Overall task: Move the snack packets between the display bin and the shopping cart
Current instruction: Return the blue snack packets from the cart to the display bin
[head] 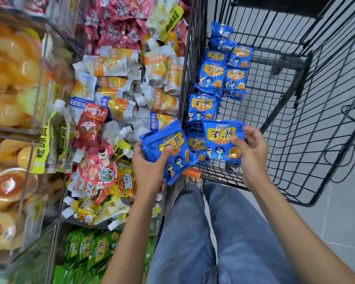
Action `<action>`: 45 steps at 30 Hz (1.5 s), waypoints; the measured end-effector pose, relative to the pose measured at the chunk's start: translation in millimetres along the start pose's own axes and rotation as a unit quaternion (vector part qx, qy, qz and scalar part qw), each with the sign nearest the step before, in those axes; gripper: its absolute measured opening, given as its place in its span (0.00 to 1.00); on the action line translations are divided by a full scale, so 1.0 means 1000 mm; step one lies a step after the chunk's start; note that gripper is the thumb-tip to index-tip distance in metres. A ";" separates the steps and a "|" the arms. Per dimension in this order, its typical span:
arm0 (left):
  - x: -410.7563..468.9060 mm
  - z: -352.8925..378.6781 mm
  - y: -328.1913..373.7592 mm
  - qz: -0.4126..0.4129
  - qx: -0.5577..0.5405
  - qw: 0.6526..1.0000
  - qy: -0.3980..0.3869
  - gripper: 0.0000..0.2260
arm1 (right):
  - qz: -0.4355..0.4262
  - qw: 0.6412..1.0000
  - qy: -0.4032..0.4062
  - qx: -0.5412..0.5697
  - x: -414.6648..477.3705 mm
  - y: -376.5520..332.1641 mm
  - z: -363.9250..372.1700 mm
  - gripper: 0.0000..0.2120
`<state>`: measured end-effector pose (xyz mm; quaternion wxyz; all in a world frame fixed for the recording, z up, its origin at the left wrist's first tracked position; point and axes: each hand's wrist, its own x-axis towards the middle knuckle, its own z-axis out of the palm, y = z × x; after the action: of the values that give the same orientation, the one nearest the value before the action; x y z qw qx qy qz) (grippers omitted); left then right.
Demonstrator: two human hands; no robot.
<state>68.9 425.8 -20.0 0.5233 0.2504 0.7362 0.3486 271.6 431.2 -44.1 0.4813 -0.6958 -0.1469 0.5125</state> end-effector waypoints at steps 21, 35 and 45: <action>-0.009 0.006 -0.011 -0.110 -0.149 0.981 -0.062 0.34 | 0.286 0.931 -0.083 -0.214 0.064 0.088 0.053 0.21; -0.013 0.003 -0.010 -0.110 -0.120 0.985 -0.060 0.37 | -0.092 0.913 -0.128 -0.377 0.021 0.035 0.012 0.10; -0.023 0.011 0.000 -0.095 -0.067 0.991 -0.064 0.38 | 0.146 0.951 -0.274 -0.004 -0.023 -0.043 0.010 0.05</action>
<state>87.3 411.3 -8.5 0.6159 0.1657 0.6964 0.3289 264.9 441.4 4.0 0.3395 -0.5445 -0.1719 0.7474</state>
